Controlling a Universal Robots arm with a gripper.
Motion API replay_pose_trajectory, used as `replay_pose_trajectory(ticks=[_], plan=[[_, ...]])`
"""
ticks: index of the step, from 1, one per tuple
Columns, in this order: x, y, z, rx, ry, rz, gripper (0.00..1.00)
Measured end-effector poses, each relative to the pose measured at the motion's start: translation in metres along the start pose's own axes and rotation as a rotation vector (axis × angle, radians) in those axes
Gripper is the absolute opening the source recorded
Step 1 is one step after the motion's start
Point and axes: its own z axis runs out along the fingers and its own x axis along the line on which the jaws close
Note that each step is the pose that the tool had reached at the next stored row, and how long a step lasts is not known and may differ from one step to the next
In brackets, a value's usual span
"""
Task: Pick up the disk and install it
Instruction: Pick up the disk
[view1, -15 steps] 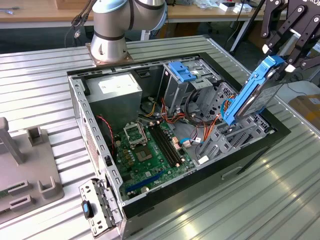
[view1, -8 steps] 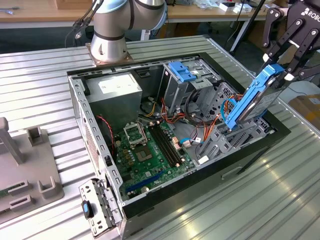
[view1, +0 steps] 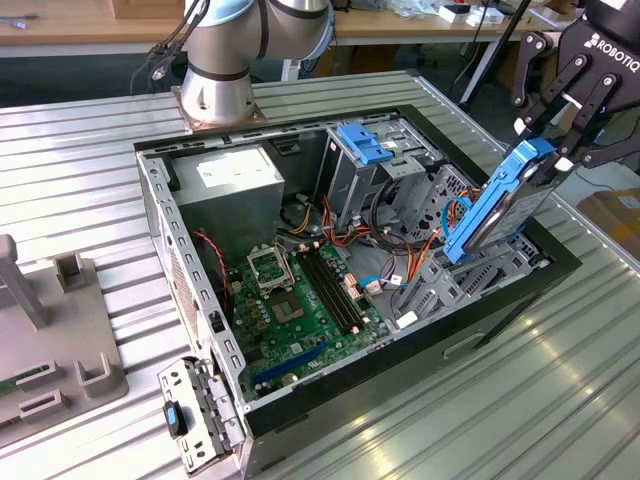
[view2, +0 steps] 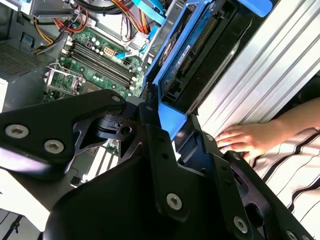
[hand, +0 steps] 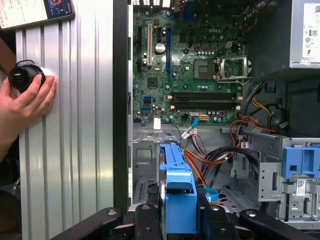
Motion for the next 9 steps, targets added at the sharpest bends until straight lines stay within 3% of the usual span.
replay_pose_trajectory(ticks=[9], plan=[[-0.0049, 0.0001, 0.0069, 0.0, 0.0, 0.0, 0.37]])
